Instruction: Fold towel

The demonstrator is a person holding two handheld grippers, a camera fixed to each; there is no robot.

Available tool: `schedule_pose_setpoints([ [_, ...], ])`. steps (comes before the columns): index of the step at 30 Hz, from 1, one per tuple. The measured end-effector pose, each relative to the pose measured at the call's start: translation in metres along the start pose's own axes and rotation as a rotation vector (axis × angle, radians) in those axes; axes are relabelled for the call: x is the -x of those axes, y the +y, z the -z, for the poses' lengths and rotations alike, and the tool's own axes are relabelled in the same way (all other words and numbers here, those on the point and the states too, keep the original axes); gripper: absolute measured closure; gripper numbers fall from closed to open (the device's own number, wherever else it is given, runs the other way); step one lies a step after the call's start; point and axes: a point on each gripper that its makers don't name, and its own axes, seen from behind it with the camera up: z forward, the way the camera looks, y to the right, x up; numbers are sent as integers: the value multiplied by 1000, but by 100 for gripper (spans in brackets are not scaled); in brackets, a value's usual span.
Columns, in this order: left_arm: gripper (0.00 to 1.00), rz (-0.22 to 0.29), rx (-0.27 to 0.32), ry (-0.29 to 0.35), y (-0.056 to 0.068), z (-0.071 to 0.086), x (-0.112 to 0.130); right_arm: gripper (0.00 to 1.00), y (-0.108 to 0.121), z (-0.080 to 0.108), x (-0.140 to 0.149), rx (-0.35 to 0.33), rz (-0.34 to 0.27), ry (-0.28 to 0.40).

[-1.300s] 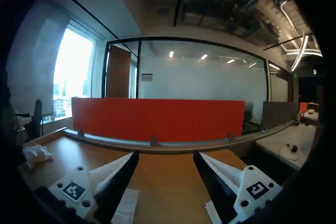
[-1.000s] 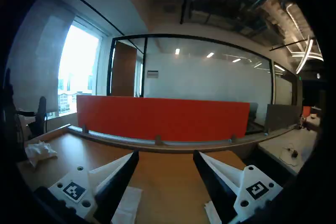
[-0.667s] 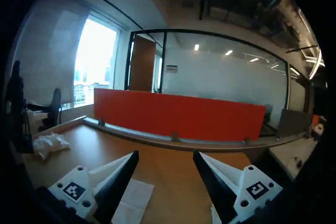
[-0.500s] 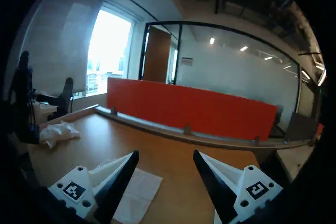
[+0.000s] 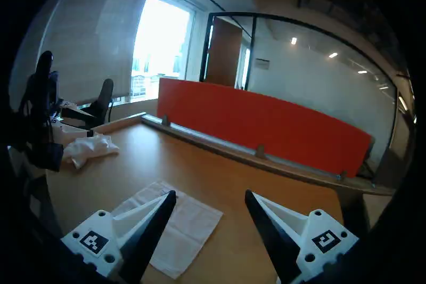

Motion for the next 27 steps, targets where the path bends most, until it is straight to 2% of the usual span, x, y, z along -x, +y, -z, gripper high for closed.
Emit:
schedule_pose_setpoints([
  [9, 6, 0, 32, -52, 14, -8, 38, 0, -18, -13, 41, -52, 8, -76],
  [27, 6, -11, 84, -213, 39, -26, 139, 0, -47, -35, 142, -107, 37, -227],
])
